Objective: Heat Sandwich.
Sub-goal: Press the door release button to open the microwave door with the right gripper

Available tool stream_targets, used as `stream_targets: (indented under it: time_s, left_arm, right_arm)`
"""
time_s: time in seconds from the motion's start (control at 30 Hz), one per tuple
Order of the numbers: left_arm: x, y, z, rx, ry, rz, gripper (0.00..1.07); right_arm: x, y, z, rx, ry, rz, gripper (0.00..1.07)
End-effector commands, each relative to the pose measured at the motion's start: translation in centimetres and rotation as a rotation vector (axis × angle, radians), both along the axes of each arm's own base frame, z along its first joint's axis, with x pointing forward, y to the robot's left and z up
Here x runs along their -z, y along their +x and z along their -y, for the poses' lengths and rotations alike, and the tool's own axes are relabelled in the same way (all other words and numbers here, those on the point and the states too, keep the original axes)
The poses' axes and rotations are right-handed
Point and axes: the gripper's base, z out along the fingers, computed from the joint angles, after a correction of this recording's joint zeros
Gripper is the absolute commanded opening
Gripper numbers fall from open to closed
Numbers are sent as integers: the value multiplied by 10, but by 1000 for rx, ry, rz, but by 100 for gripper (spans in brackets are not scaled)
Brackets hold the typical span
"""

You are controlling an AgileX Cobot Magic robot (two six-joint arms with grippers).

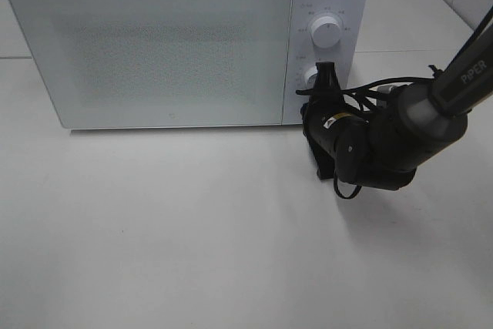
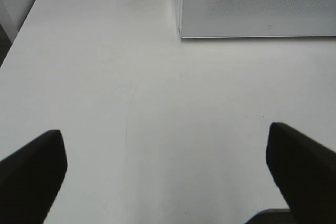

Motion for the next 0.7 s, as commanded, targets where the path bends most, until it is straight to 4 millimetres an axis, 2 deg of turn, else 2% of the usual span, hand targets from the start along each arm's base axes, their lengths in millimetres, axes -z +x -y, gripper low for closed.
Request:
stream_targets:
  time_s: [0.03,0.3,0.47,0.7]
  left_arm:
    - [0,-3,1,7,-10,28,98]
    - [0,-3,1,7,-10,28,98]
    - [0,-3,1,7,-10,28,98]
    - [0,-3,1,7,-10,28,98]
  right_arm:
    - [-40,25,0,32,10,290,0]
    - [-68,44,-2,90,-8,448,0]
    - [-74,49,-4,79,-18,470,0]
    - [-72,49,-5,68,-19,450,0]
